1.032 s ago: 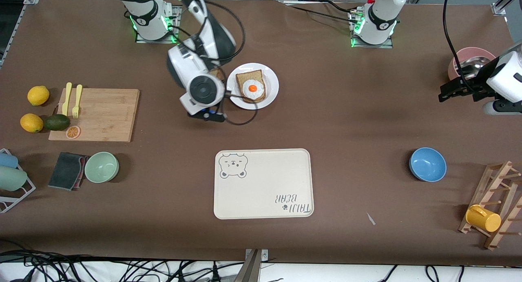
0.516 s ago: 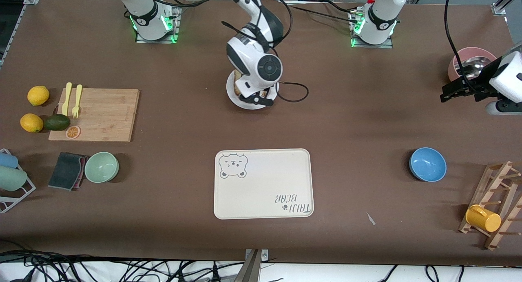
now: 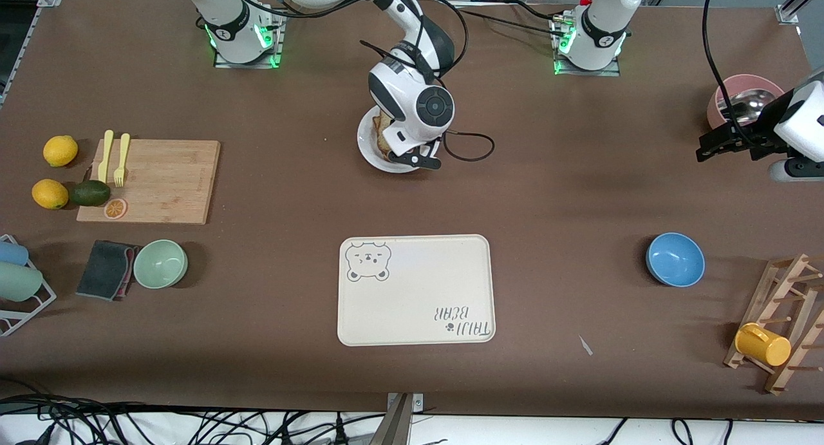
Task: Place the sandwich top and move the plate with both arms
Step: 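Lower the bread onto the egg slice and open the right gripper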
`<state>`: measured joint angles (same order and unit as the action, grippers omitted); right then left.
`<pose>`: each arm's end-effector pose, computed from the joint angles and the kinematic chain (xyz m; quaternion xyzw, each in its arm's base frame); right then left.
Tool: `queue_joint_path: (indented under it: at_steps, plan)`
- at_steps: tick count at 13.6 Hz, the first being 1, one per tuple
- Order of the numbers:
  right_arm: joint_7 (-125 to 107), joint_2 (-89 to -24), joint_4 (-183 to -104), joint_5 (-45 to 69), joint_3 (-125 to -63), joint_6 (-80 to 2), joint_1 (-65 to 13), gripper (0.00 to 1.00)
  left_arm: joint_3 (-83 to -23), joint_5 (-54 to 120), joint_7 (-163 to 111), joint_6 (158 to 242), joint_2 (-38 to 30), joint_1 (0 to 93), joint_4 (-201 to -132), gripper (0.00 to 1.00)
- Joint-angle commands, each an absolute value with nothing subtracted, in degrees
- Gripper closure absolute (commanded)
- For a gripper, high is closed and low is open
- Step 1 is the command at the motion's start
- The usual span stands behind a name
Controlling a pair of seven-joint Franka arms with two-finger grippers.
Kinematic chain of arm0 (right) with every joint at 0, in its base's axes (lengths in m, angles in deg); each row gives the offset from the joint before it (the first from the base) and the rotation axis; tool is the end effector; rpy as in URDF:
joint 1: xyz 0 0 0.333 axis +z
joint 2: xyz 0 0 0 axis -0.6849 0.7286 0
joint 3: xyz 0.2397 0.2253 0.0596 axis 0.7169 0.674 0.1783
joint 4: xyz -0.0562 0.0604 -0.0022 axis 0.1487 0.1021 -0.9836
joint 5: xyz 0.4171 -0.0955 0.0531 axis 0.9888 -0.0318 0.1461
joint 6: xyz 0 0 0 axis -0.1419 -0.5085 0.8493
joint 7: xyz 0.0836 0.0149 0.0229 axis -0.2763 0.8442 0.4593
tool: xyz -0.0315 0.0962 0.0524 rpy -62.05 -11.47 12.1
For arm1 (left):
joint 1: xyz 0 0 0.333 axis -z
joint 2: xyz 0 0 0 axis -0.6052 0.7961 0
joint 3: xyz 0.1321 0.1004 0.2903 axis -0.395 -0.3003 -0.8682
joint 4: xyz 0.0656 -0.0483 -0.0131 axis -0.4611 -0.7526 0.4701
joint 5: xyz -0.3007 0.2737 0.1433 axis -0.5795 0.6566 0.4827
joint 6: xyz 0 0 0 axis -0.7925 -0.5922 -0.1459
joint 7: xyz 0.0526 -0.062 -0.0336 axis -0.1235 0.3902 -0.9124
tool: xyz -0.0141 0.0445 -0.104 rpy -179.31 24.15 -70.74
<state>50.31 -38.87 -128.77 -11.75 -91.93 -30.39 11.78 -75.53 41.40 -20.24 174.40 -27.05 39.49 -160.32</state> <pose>0.4308 0.5820 0.2217 0.9819 -0.0702 -0.1586 0.0763 0.6050 0.0185 0.5814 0.9987 0.0252 -0.0430 0.0044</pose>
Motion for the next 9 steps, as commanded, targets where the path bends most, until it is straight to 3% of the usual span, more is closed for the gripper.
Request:
queue_joint_path:
  at_steps: [1,5,9]
  plan:
    - [50.39,-40.17,-127.02,-12.07,-92.12,-29.21,11.35,0.0,-75.29,42.49,-20.58,174.59,-27.64,39.44,-160.29,0.0]
    - [48.9,-44.38,-125.17,-12.33,-96.5,-22.37,10.82,0.0,-75.38,39.52,-20.58,174.59,-27.55,39.44,-160.29,0.0]
    - [33.03,-49.22,-125.17,-11.8,-107.2,-14.81,10.65,0.0,-75.29,33.63,-20.67,174.67,-26.32,39.35,-160.81,0.0]
